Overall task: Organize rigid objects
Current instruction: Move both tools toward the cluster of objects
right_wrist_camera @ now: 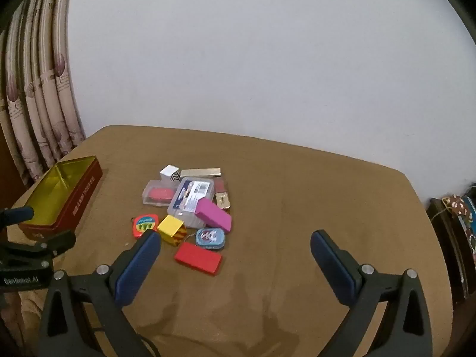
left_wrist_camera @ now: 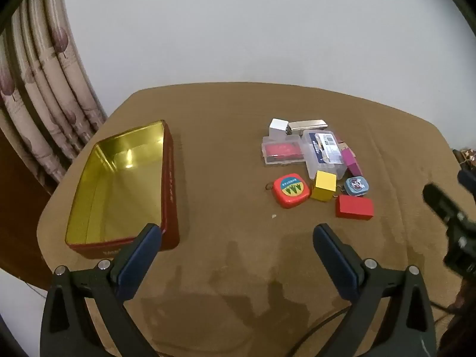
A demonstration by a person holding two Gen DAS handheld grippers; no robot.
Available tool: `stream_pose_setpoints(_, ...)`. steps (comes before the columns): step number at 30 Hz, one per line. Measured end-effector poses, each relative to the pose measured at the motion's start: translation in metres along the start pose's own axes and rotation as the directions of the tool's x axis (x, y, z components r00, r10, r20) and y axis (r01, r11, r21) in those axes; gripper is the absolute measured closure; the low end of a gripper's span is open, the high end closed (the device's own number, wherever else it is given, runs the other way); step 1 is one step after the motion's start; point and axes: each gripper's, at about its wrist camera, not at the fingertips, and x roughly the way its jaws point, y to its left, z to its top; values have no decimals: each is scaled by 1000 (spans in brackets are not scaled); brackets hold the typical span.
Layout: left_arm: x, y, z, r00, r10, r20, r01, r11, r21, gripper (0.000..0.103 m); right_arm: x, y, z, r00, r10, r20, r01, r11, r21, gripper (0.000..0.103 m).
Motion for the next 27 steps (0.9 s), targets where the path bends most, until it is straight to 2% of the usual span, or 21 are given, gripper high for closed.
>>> stream_pose_setpoints(3,1,-2,-2,1000,9,-18,-9,1000,-4,2,-2,-1,1,1000,19,-11,-19,1000,5,0)
stream_pose_setpoints(5,0,-10,-2,998,43,-41,-43,999,5,2,-6,2,-6,999,36,-7,-36,999,11,0)
stream_pose_setpoints(10,-6,3,-7,998,-25,-51,22,999,-49,2,-11,9,-11,998,55,-41,-56,998,-29,0)
stream_pose_setpoints(16,-6,1,-8,999,-9,-50,7,999,-36,2,-4,16,-12,996,50,-69,-52,998,-28,0)
stream_pose_setpoints(27,1,10,-10,997,-23,-73,21,999,-38,2,6,16,-19,993,53,-106,-54,998,-11,0)
